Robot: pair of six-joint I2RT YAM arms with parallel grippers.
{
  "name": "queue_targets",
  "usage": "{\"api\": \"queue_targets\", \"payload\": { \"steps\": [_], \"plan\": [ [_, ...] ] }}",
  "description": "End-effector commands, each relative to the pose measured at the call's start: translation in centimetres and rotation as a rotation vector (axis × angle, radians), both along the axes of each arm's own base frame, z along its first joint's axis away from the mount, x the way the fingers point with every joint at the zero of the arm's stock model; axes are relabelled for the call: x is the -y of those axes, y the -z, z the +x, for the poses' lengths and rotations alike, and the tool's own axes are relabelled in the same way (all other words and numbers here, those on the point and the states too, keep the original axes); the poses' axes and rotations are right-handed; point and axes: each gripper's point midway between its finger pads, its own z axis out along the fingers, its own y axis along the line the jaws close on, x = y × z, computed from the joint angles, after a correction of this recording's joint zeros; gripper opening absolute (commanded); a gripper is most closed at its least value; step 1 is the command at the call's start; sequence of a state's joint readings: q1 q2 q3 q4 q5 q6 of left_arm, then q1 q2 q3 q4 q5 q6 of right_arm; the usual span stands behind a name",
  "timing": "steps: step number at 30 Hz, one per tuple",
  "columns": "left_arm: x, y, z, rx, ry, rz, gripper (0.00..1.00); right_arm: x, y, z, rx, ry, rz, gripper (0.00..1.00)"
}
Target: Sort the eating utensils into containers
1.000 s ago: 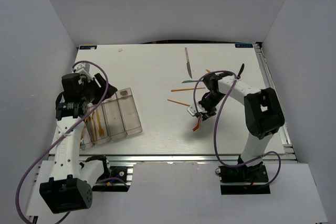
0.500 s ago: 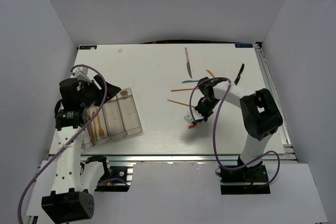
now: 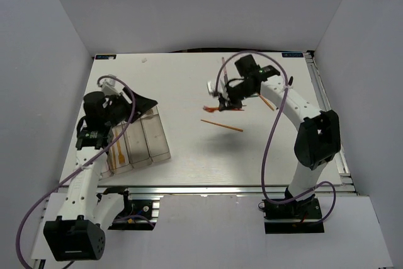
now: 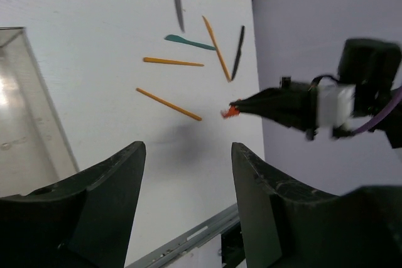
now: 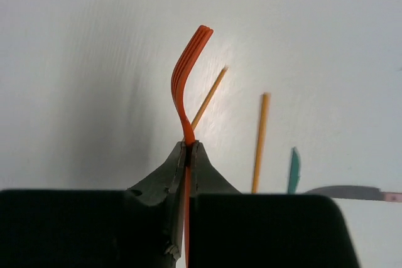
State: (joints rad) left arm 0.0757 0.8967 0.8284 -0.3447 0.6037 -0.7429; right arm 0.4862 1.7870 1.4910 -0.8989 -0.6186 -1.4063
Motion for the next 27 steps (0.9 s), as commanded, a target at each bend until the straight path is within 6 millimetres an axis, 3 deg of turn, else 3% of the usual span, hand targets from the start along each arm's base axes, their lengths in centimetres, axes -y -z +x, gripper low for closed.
{"api": "queue_targets", "payload": {
  "steps": [1, 3, 4, 5, 9, 13, 14, 20, 27],
  "plan": [
    [4.0, -1.8, 0.3, 0.085, 0.095, -0.050, 0.68, -4.4, -6.2, -1.1, -0.467, 0.333, 0.203, 0.00],
    [5.0, -1.7, 0.9, 0.096, 0.087, -0.030, 0.67, -5.8, -7.1, -0.4, -0.593, 0.423, 0.248, 0.00],
    [6.5, -1.3, 0.9, 0.083, 0.120, -0.030, 0.68, -6.4, -7.2, -0.2, -0.653, 0.471, 0.267, 0.00],
    [6.8, -1.4, 1.3, 0.091, 0.110, -0.032, 0.68, -7.6, -8.7, 0.8, -0.732, 0.552, 0.329, 0.00],
    [9.1, -1.2, 2.2, 0.088, 0.141, -0.028, 0.68, -9.0, -11.4, 3.2, -0.813, 0.733, 0.442, 0.00],
    [11.5, -1.8, 3.2, 0.108, 0.181, -0.024, 0.68, -10.0, -13.8, 4.1, -0.906, 0.785, 0.519, 0.00],
    [12.1, -1.1, 3.7, 0.088, 0.184, -0.020, 0.67, -10.3, -14.5, 4.2, -0.959, 0.801, 0.545, 0.00],
    [15.1, -0.7, 4.8, 0.069, 0.228, -0.011, 0.67, -11.9, -16.5, 4.1, -1.075, 0.796, 0.619, 0.00],
    [17.3, -1.0, 6.5, 0.061, 0.261, -0.010, 0.65, -12.3, -16.2, 3.6, -1.097, 0.799, 0.630, 0.00]
  ]
}}
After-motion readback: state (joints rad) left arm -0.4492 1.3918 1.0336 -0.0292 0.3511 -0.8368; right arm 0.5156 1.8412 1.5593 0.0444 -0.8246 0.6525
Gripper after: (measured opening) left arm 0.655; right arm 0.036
